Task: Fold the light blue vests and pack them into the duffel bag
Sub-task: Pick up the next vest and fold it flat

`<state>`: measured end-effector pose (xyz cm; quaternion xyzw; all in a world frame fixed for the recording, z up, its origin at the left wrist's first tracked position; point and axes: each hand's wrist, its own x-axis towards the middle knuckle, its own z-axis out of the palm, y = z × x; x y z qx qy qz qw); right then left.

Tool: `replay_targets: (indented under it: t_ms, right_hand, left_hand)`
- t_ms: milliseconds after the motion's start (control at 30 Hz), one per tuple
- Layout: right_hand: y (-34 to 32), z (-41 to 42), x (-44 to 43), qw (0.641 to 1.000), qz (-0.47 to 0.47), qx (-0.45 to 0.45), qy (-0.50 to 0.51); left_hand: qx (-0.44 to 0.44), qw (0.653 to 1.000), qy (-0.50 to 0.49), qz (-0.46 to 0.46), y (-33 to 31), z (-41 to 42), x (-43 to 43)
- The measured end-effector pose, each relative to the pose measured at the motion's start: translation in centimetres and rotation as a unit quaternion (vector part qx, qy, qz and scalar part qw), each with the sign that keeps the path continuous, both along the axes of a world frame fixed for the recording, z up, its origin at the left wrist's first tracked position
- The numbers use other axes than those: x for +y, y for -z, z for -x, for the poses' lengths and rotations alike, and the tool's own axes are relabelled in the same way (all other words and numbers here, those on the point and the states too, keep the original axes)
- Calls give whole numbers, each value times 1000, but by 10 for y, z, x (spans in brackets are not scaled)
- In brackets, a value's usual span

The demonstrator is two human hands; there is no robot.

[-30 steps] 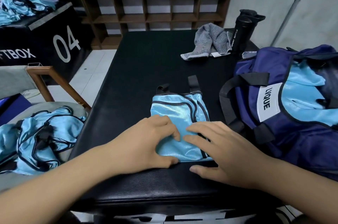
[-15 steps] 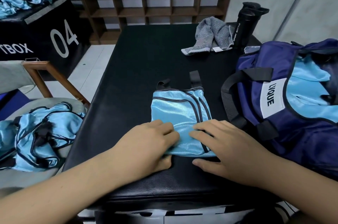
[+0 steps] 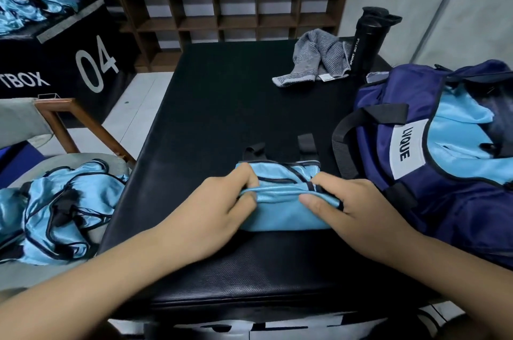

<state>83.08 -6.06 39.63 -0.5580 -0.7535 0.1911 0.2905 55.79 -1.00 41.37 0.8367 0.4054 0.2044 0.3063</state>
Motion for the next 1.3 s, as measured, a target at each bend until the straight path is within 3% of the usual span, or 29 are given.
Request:
replay_targets:
  t_ms: [167, 267, 600, 733, 967, 1133, 1300]
  right_hand:
    - [5, 0, 6, 995, 24, 75, 62]
    - [5, 1, 8, 990, 36, 106, 90]
    - [5, 10, 19, 980, 42, 106, 162]
    - [11, 9, 27, 979, 66, 52, 185]
    - [15, 8, 33, 975, 32, -134, 175]
    - [17, 8, 37, 975, -36, -159, 153]
    - [32, 15, 38, 961, -144, -185, 146]
  left_hand:
    - [-51, 994, -50, 77, 1, -4, 7]
    - [-43, 993, -73, 77, 4, -3, 12]
    - [-58, 983, -155, 80, 18, -14, 16]
    - [-41, 983, -170, 55, 22, -17, 17]
    - [104, 976, -189, -28, 25, -17, 23]
    - [194, 960, -200, -39, 25, -12, 32]
    - [171, 965, -199, 30, 18, -11, 33]
